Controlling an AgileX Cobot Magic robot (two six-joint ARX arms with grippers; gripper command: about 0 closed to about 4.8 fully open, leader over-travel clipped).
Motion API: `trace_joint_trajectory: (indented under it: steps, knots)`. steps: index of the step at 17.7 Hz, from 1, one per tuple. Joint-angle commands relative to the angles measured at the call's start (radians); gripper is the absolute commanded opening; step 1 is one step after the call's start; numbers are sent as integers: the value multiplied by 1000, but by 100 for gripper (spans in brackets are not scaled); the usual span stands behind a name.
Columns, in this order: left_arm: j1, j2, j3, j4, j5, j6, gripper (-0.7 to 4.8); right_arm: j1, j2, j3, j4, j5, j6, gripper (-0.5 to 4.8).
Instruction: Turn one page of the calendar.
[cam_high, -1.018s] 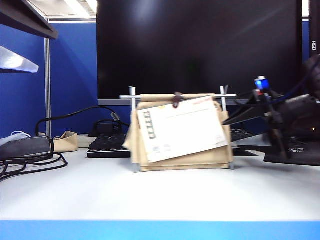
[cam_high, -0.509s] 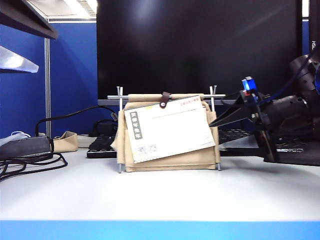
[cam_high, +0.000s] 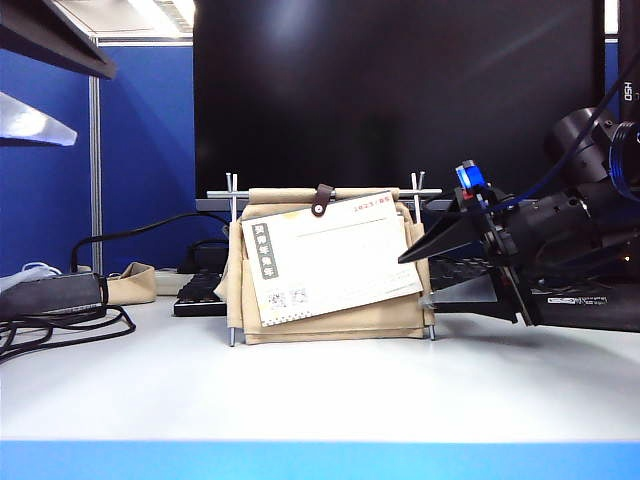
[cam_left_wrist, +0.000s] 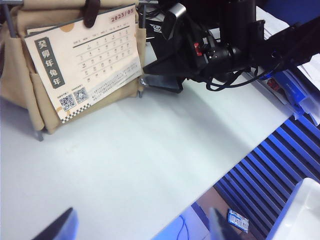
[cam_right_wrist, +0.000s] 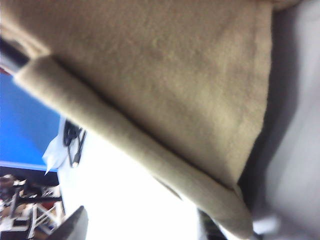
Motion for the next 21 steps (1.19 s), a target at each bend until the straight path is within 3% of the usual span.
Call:
trace_joint_trajectory:
  steps: [1, 7, 10, 13, 21]
  knots:
    - [0, -1, 4, 8, 8, -2, 345, 2, -3, 3, 62, 5, 19, 279]
    - [0, -1, 4, 8, 8, -2, 345, 2, -3, 4, 160, -6, 95, 276]
    - [0, -1, 4, 9, 3, 2, 345, 3, -3, 3, 159, -70, 98, 260]
    - [0, -1, 4, 24, -14, 5, 345, 4, -3, 3, 151, -71, 98, 232]
    - [0, 0, 4, 31, -15, 24, 345, 112, -3, -20, 143, -74, 83, 230]
